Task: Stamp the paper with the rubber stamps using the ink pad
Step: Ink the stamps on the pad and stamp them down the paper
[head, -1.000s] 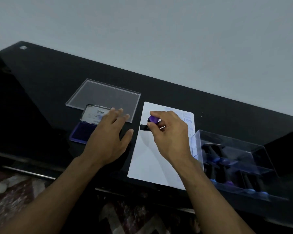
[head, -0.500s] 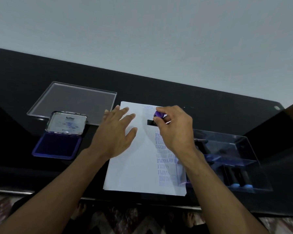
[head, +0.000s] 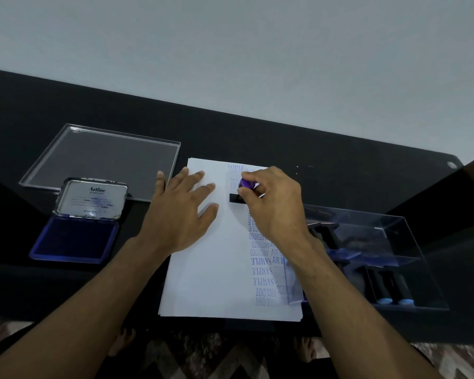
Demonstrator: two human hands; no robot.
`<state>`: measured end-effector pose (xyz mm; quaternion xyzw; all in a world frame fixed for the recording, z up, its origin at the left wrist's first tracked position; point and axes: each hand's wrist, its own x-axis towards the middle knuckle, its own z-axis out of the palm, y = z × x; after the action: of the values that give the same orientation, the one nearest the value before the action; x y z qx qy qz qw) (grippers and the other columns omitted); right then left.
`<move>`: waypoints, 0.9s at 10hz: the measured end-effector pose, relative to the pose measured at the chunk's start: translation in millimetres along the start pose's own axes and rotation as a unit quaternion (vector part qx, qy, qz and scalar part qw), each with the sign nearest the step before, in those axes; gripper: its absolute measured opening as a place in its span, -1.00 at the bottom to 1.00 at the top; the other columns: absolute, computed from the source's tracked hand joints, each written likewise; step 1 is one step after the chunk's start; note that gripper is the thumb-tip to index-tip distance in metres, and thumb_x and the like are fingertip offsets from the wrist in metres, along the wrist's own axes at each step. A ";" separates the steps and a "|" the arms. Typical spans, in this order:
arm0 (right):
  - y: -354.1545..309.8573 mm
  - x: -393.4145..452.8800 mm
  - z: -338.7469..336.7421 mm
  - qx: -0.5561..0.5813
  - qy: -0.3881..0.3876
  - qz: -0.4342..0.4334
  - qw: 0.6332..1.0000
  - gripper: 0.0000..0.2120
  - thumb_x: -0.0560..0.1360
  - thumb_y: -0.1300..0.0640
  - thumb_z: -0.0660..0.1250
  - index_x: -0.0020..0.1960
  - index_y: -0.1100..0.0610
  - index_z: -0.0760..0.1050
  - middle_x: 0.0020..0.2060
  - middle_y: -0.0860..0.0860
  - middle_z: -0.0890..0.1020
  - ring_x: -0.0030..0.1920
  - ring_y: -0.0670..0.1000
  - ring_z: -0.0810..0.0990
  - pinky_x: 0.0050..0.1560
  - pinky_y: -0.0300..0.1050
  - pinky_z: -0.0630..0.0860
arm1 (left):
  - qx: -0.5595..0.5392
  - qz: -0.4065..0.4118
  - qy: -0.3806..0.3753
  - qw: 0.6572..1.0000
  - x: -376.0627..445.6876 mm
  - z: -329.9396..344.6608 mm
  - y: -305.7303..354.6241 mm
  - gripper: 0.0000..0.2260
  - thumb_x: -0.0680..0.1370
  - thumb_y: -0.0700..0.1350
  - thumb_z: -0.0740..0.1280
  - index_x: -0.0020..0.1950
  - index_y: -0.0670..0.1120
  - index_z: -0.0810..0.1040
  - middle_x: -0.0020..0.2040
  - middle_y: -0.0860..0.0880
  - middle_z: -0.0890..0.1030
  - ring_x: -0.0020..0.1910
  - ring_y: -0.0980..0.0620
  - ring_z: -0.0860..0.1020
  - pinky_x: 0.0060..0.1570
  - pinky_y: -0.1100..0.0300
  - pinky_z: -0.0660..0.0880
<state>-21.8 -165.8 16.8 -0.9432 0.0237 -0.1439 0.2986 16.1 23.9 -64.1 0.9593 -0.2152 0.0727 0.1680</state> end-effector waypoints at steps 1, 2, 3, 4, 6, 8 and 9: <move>0.6 0.0 1.0 -0.006 0.000 -0.008 1.000 -0.74 0.50 0.12 0.46 0.18 0.11 0.64 0.05 -0.01 0.63 -0.07 -0.09 0.60 0.10 -0.21 0.56 | 0.006 0.002 0.007 1.000 -0.5 1.5 -1.1 -0.47 0.60 0.27 0.04 0.46 0.08 0.48 0.54 -0.02 0.38 0.58 -0.08 0.21 0.51 -0.35 0.00; 0.7 -0.4 1.6 -0.007 -0.002 -0.009 1.000 -0.74 0.50 0.13 0.46 0.17 0.12 0.64 0.04 0.00 0.64 -0.07 -0.07 0.60 0.10 -0.19 0.57 | 0.007 0.002 0.011 1.000 -0.6 3.0 -1.5 -0.46 0.60 0.28 0.04 0.46 0.08 0.48 0.54 -0.02 0.37 0.58 -0.07 0.21 0.52 -0.34 0.00; 0.1 -0.1 2.1 -0.006 -0.002 -0.012 1.000 -0.74 0.49 0.13 0.46 0.17 0.13 0.64 0.04 0.00 0.63 -0.07 -0.07 0.61 0.09 -0.18 0.57 | 0.010 0.001 0.011 1.000 -0.2 4.0 -1.9 -0.46 0.60 0.29 0.02 0.46 0.08 0.48 0.54 -0.02 0.37 0.58 -0.07 0.20 0.52 -0.34 0.01; -0.3 -0.4 1.9 -0.015 -0.007 -0.010 1.000 -0.73 0.50 0.11 0.45 0.19 0.12 0.63 0.05 -0.01 0.63 -0.06 -0.08 0.60 0.08 -0.25 0.55 | 0.011 0.001 0.013 1.000 0.1 4.4 -2.3 -0.45 0.60 0.29 0.01 0.46 0.08 0.48 0.54 -0.02 0.37 0.58 -0.08 0.20 0.52 -0.34 0.00; -0.8 1.5 4.4 -0.025 -0.027 0.003 0.999 -0.70 0.51 0.08 0.44 0.23 0.10 0.61 0.11 -0.01 0.62 0.00 -0.06 0.60 0.15 -0.16 0.56 | 0.009 0.002 0.012 1.000 -0.1 3.7 -2.2 -0.43 0.60 0.30 -0.01 0.46 0.07 0.48 0.54 -0.03 0.37 0.58 -0.08 0.20 0.52 -0.34 0.01; -2.8 2.2 6.6 -0.046 -0.044 0.006 0.998 -0.68 0.53 0.06 0.42 0.26 0.10 0.59 0.13 -0.01 0.60 0.03 -0.05 0.59 0.19 -0.14 0.55 | 0.005 0.000 0.008 1.000 0.1 3.9 -2.2 -0.41 0.60 0.31 -0.03 0.48 0.08 0.46 0.55 -0.02 0.35 0.59 -0.08 0.18 0.52 -0.33 0.00; -2.9 1.8 7.2 -0.049 -0.039 0.004 0.998 -0.70 0.52 0.08 0.43 0.24 0.10 0.60 0.09 -0.01 0.59 -0.01 -0.06 0.57 0.13 -0.22 0.53 | 0.002 -0.001 0.011 1.000 -0.1 3.8 -1.9 -0.41 0.59 0.31 -0.04 0.48 0.08 0.46 0.55 -0.02 0.35 0.59 -0.08 0.19 0.52 -0.34 0.00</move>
<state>-18.1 -159.6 13.3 -0.9615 0.0224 -0.1043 0.2534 17.1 24.2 -68.2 0.9591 -0.2118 0.0834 0.1685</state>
